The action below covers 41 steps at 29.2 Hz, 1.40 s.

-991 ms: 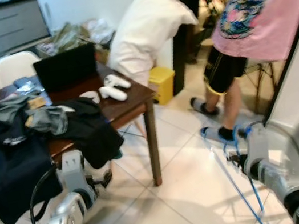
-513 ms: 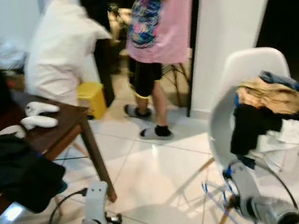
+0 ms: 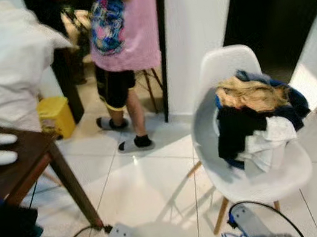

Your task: Hang hanger

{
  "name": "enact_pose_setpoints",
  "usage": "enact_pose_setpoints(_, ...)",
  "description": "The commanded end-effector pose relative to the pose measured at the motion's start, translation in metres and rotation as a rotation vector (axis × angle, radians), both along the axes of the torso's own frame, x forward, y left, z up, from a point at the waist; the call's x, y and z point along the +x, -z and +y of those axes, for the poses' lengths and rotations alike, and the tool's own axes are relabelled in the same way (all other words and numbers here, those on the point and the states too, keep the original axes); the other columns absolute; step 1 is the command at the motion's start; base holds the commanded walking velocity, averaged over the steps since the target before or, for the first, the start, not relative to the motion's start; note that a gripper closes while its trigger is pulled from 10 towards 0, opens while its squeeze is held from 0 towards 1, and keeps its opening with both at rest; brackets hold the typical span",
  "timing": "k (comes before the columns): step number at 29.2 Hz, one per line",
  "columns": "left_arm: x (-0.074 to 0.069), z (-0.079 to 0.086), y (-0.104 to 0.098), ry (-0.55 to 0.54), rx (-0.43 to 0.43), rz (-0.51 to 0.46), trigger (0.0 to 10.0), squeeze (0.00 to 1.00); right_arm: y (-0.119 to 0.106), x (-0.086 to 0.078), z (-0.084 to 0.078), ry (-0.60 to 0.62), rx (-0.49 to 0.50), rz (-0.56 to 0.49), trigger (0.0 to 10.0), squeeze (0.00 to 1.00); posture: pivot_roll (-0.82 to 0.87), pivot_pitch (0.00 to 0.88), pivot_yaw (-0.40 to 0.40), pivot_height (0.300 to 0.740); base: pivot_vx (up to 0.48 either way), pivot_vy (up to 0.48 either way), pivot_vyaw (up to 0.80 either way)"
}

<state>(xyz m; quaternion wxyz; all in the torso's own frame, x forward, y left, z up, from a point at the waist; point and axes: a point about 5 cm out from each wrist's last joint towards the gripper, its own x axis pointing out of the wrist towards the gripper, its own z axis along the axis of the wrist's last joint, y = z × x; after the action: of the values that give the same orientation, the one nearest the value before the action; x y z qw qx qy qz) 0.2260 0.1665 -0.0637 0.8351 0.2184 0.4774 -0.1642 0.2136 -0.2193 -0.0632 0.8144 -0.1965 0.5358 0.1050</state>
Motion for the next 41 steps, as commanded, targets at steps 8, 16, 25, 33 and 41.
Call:
enact_pose_setpoints(8,-0.0024,-0.0011,0.0019,0.057,0.031,0.011,10.0,0.00,0.0000,-0.0030,-0.0080,-0.029,-0.035,0.003,10.0,0.00,0.00,0.000,-0.017,0.740,0.000,0.000,-0.80)
enact_pose_setpoints(16,-0.0028,-0.0015,0.0023,0.085,0.047,0.012,10.0,0.00,-0.0001,-0.0024,-0.0074,-0.040,-0.046,-0.005,10.0,0.00,0.00,0.000,-0.016,0.740,0.000,0.000,-0.80)
enact_pose_setpoints(25,-0.0021,-0.0010,0.0019,0.092,0.048,0.010,10.0,0.00,-0.0005,-0.0012,-0.0068,-0.039,-0.046,-0.011,10.0,0.00,0.00,0.000,-0.016,0.740,0.000,0.000,-0.80)
enact_pose_setpoints(33,-0.0013,-0.0011,0.0014,0.090,0.043,0.003,10.0,0.00,-0.0006,-0.0007,-0.0060,-0.037,-0.044,-0.015,10.0,0.00,0.00,0.000,-0.014,0.740,0.000,0.000,-0.80)
enact_pose_setpoints(41,-0.0008,-0.0010,0.0011,0.083,0.041,0.000,10.0,0.00,-0.0008,-0.0001,-0.0053,-0.035,-0.039,-0.025,10.0,0.00,0.00,0.000,-0.013,0.740,0.000,0.000,-0.80)
